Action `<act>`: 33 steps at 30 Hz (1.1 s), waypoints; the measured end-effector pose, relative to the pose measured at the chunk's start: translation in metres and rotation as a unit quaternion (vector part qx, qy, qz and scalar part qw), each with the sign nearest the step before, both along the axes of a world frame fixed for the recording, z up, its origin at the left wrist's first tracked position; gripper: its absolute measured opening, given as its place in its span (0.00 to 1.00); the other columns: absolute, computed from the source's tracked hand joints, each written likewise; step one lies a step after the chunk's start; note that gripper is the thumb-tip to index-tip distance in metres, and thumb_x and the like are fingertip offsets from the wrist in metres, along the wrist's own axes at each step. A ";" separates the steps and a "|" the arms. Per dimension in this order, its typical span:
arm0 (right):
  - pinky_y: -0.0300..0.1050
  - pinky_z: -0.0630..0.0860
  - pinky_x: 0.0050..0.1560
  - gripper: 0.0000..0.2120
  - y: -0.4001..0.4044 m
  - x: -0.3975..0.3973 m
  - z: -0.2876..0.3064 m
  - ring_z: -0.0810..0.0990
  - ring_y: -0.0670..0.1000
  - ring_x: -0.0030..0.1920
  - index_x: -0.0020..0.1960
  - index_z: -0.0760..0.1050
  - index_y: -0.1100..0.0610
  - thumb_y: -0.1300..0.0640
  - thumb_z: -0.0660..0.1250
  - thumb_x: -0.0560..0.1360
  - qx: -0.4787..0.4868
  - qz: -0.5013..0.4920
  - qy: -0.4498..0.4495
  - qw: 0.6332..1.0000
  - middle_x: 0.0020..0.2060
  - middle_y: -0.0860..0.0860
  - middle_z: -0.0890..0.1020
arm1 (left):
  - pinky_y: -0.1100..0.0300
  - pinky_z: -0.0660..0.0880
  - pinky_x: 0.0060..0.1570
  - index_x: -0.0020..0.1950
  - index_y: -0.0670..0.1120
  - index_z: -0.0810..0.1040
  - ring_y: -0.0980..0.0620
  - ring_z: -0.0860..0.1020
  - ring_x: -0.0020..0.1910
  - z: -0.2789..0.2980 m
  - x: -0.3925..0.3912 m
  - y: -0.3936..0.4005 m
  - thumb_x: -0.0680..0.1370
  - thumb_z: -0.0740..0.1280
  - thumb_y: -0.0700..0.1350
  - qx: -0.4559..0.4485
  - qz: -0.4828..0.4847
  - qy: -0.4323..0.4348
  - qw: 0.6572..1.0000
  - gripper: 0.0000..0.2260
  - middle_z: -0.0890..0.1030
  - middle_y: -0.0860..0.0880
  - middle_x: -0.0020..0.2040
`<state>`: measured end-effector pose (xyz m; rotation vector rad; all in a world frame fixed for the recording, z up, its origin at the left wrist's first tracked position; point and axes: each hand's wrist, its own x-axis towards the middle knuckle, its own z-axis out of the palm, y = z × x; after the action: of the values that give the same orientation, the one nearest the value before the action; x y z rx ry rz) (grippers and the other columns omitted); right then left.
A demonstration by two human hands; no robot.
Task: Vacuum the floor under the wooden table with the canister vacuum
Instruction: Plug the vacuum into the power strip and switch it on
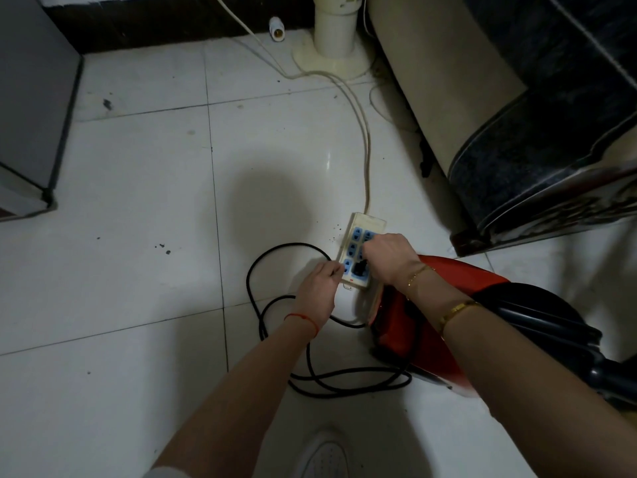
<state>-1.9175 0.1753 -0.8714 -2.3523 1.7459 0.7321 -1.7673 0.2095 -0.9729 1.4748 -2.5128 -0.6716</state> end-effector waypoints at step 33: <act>0.46 0.73 0.45 0.07 0.000 -0.001 -0.008 0.80 0.57 0.51 0.50 0.78 0.58 0.59 0.63 0.75 -0.045 -0.039 -0.057 0.997 0.50 0.56 0.80 | 0.58 0.67 0.65 0.74 0.40 0.62 0.46 0.66 0.67 0.007 0.000 -0.002 0.70 0.62 0.29 0.009 -0.042 -0.060 0.997 0.32 0.66 0.43 0.69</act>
<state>-1.9183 0.1753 -0.8793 -2.3162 1.8459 0.5067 -1.7668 0.2074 -0.9662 1.4646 -2.6794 -0.6373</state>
